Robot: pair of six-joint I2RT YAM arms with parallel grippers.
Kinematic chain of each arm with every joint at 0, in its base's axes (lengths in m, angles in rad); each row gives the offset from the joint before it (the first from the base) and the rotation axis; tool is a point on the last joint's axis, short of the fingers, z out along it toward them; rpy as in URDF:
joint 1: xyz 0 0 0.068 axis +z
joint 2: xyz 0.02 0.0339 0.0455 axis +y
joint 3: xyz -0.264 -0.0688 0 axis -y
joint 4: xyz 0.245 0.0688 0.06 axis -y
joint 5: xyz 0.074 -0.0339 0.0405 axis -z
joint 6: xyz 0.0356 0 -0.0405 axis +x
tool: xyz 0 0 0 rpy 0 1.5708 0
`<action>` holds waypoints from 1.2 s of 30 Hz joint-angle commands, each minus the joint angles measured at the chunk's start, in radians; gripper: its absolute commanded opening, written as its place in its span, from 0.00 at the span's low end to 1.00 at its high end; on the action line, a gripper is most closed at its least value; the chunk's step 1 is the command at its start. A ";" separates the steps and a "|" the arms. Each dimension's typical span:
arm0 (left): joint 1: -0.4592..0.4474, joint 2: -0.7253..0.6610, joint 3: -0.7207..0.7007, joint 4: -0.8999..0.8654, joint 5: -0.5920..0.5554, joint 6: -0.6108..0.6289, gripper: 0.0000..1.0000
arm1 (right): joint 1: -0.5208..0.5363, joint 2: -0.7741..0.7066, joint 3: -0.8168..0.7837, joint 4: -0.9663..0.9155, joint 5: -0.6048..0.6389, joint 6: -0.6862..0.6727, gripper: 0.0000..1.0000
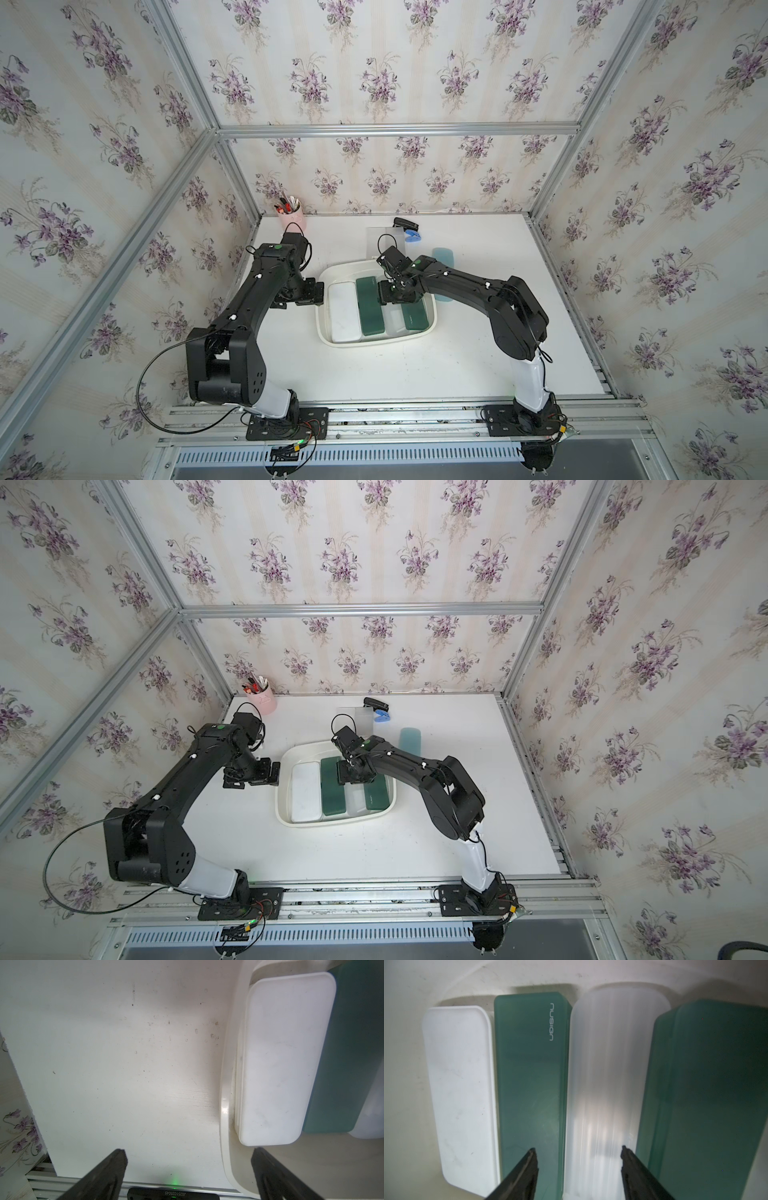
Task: Put the pencil case into the storage box
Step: Adjust the pencil case in the storage box.
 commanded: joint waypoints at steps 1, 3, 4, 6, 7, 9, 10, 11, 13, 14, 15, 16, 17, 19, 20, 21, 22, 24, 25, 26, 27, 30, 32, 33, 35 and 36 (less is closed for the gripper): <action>0.001 0.002 -0.004 -0.002 0.004 0.012 0.99 | 0.000 0.042 0.038 -0.069 0.038 -0.009 0.72; 0.001 0.003 -0.005 0.001 0.004 0.011 0.99 | 0.000 0.056 0.049 -0.082 0.044 -0.004 0.73; 0.001 0.003 -0.007 0.004 0.003 0.014 0.99 | 0.000 0.060 0.053 -0.084 0.044 0.001 0.73; 0.001 0.002 -0.010 0.005 0.001 0.015 0.99 | 0.003 0.067 0.057 -0.098 0.054 0.011 0.74; 0.002 0.001 -0.014 0.008 -0.001 0.016 0.99 | 0.005 0.072 0.058 -0.105 0.058 0.011 0.74; 0.003 0.001 -0.021 0.014 0.000 0.017 0.99 | 0.013 0.082 0.054 -0.106 0.052 0.013 0.74; 0.003 0.001 -0.025 0.016 0.001 0.017 0.99 | 0.017 0.088 0.055 -0.103 0.044 0.013 0.74; 0.003 0.002 -0.027 0.019 0.001 0.017 0.99 | 0.023 0.094 0.056 -0.100 0.035 0.013 0.74; 0.004 0.001 -0.030 0.021 0.003 0.018 0.99 | 0.034 0.105 0.058 -0.089 0.013 0.011 0.74; 0.005 0.001 -0.029 0.021 0.003 0.018 0.99 | 0.039 0.111 0.055 -0.075 -0.009 0.012 0.74; 0.006 0.000 -0.030 0.020 0.003 0.018 0.99 | 0.042 0.112 0.050 -0.061 -0.027 0.017 0.74; 0.008 0.000 -0.028 0.020 0.003 0.019 0.99 | 0.041 0.111 0.042 -0.045 -0.044 0.022 0.74; 0.008 -0.001 -0.027 0.020 0.003 0.020 0.99 | 0.040 0.104 0.026 -0.016 -0.059 0.022 0.74; 0.011 -0.003 -0.026 0.018 0.001 0.023 0.99 | 0.041 0.083 0.000 0.024 -0.062 0.023 0.74; 0.013 -0.004 -0.027 0.016 -0.001 0.024 0.99 | 0.041 0.068 -0.004 0.035 -0.057 0.019 0.73; 0.015 -0.006 -0.027 0.015 -0.002 0.026 0.99 | 0.041 0.054 0.001 0.035 -0.052 0.013 0.74; 0.017 -0.009 -0.027 0.014 -0.003 0.027 0.99 | 0.040 0.042 0.007 0.033 -0.047 0.007 0.74; 0.020 -0.014 -0.031 0.015 -0.003 0.029 0.99 | 0.034 0.016 0.029 0.015 -0.044 -0.001 0.74; 0.021 -0.016 -0.032 0.014 -0.003 0.028 0.99 | 0.032 0.007 0.035 0.007 -0.043 -0.004 0.74; 0.021 -0.014 -0.032 0.013 -0.002 0.027 0.99 | 0.025 -0.002 0.039 -0.002 -0.043 -0.004 0.74; 0.023 -0.011 -0.033 0.014 -0.001 0.027 0.99 | 0.018 -0.007 0.037 -0.005 -0.043 -0.003 0.74; 0.023 -0.004 -0.032 0.018 0.003 0.024 0.99 | 0.001 -0.014 0.020 -0.011 -0.041 -0.005 0.74; 0.023 0.001 -0.032 0.022 0.004 0.027 0.99 | -0.009 -0.016 0.001 -0.008 -0.036 -0.007 0.74; 0.023 0.003 -0.031 0.023 0.003 0.026 0.99 | -0.015 -0.017 -0.012 -0.001 -0.036 -0.008 0.74; 0.023 0.006 -0.029 0.023 0.003 0.027 0.99 | -0.026 -0.021 -0.042 0.021 -0.043 -0.009 0.74; 0.023 0.007 -0.031 0.024 0.001 0.029 0.99 | -0.032 -0.022 -0.062 0.037 -0.048 -0.009 0.74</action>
